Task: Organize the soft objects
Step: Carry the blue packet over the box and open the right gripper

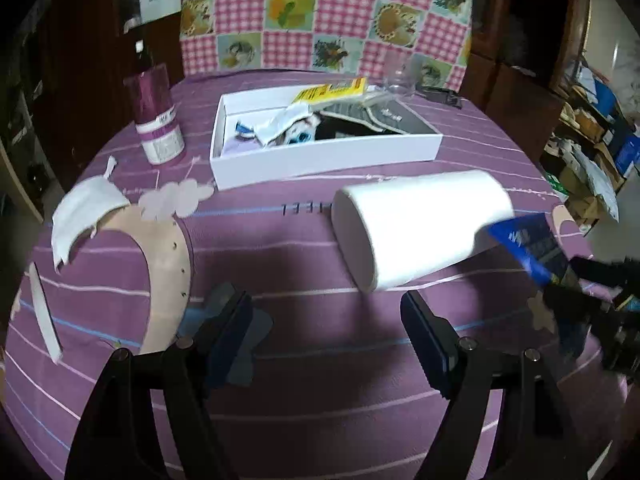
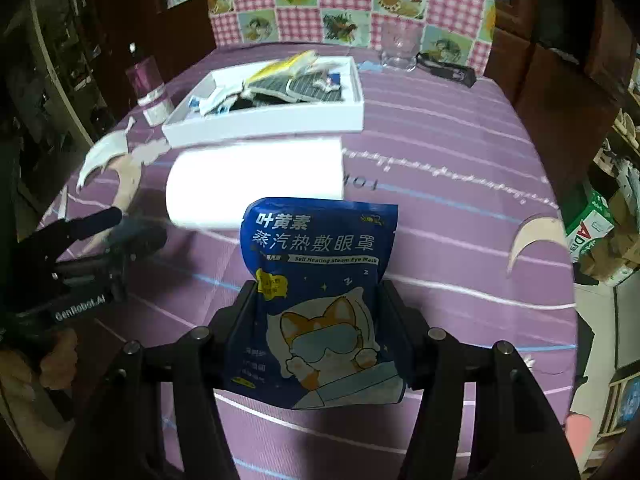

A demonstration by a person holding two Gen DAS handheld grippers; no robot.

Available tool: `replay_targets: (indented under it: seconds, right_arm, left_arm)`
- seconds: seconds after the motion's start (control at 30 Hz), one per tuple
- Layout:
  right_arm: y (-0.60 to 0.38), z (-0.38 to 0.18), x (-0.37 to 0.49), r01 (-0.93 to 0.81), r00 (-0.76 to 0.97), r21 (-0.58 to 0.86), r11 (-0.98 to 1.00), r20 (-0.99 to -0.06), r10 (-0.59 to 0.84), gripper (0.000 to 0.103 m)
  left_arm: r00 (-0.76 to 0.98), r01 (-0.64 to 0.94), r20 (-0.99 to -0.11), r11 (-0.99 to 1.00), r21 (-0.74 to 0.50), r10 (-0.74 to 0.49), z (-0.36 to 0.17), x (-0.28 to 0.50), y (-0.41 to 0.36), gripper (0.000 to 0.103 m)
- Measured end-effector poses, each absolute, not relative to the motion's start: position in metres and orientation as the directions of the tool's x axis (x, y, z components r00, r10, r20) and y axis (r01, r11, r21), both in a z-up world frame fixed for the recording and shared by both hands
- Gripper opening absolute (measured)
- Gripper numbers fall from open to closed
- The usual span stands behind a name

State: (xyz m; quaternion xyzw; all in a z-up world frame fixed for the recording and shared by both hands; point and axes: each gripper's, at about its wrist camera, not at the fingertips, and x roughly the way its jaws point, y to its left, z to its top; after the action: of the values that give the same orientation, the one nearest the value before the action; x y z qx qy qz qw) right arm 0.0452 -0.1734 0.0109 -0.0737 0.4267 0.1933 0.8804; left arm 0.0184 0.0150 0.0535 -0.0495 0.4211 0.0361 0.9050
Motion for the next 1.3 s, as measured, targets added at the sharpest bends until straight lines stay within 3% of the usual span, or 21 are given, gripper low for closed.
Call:
replay_targets:
  seconds: [0.17, 0.27, 0.57, 0.73, 0.9, 1.07, 1.17, 1.3]
  right_arm:
    - [-0.181, 0.048, 0.070, -0.354, 0.556, 0.109, 0.929, -0.774, 0.303, 0.061]
    - [-0.175, 0.078, 0.096, -0.355, 0.562, 0.192, 0.915, -0.738, 0.373, 0.061]
    - [-0.135, 0.124, 0.193, -0.345, 0.547, 0.447, 0.826, -0.619, 0.564, 0.062]
    - [-0.124, 0.115, 0.230, -0.359, 0.574, 0.521, 0.775, -0.532, 0.623, 0.063]
    - [-0.113, 0.091, 0.272, -0.262, 0.553, 0.580, 0.771, -0.565, 0.613, 0.063]
    - [-0.100, 0.066, 0.282, -0.276, 0.522, 0.606, 0.746, -0.557, 0.646, 0.063]
    - [-0.089, 0.055, 0.289, -0.288, 0.504, 0.565, 0.773, -0.597, 0.624, 0.063]
    - [-0.091, 0.041, 0.295, -0.278, 0.470, 0.630, 0.725, -0.569, 0.675, 0.073]
  left_arm:
    - [0.664, -0.067, -0.748, 0.997, -0.050, 0.007, 0.090, 0.025, 0.016, 0.077]
    - [0.686, -0.081, -0.726, 0.997, -0.016, 0.043, 0.119, 0.042, 0.019, 0.077]
    - [0.758, -0.126, -0.650, 0.989, -0.078, 0.046, 0.165, 0.113, 0.036, 0.077]
    - [0.751, -0.112, -0.659, 0.992, -0.057, 0.047, 0.157, 0.159, 0.044, 0.077]
    - [0.746, -0.145, -0.663, 0.986, -0.081, 0.055, 0.153, 0.188, 0.057, 0.077]
    - [0.787, -0.062, -0.615, 0.984, -0.165, -0.054, 0.131, 0.187, 0.067, 0.077]
    - [0.746, -0.098, -0.666, 0.989, -0.109, 0.000, 0.120, 0.193, 0.074, 0.077]
    - [0.754, -0.086, -0.656, 0.990, -0.109, -0.006, 0.117, 0.190, 0.085, 0.077]
